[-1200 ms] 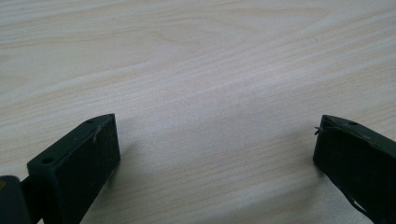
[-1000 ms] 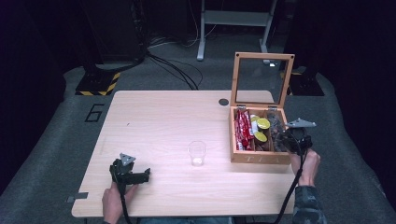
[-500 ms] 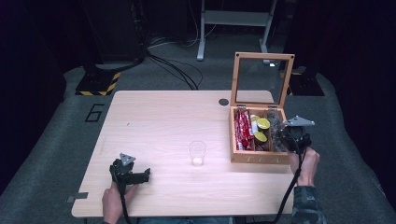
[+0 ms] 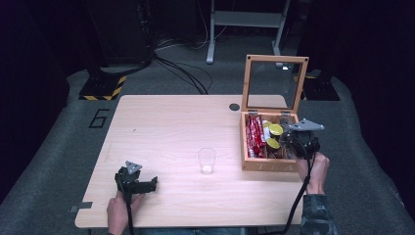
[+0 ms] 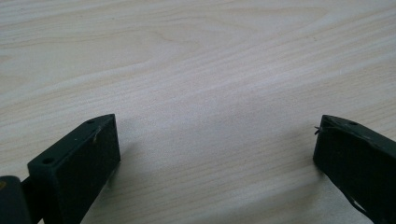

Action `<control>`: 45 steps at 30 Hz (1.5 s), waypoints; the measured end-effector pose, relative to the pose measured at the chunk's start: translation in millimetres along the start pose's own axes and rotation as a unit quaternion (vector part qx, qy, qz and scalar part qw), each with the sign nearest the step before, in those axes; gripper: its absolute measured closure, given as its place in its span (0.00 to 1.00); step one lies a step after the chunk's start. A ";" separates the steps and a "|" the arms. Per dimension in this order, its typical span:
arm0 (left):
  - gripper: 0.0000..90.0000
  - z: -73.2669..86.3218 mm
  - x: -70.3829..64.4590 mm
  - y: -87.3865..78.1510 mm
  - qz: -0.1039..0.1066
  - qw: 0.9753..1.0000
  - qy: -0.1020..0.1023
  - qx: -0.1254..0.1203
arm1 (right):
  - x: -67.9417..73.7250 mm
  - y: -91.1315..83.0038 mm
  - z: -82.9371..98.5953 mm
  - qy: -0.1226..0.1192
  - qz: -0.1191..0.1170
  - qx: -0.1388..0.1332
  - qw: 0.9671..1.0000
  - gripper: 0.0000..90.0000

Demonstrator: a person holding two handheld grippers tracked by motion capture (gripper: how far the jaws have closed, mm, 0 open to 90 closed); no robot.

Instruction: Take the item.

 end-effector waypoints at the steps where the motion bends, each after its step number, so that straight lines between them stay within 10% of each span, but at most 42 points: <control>1: 0.00 0.1 -0.1 -0.1 0.000 1.000 0.000 0.001 | 2.3 -0.6 -1.7 -0.004 0.000 0.000 1.000 1.00; 45: 0.00 0.1 0.0 0.0 0.000 1.000 -0.001 0.001 | 109.2 -20.4 -53.9 -0.115 -0.084 -0.052 0.988 1.00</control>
Point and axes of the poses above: each handheld gripper's, and its own axes: y roughly forward along the jaws, z roughly out of its underside, x roughly to its left, the point moved 9 cm from there along y, roughly forward along the jaws, and after that the axes turned 15 degrees about x, right-handed, at the moved point
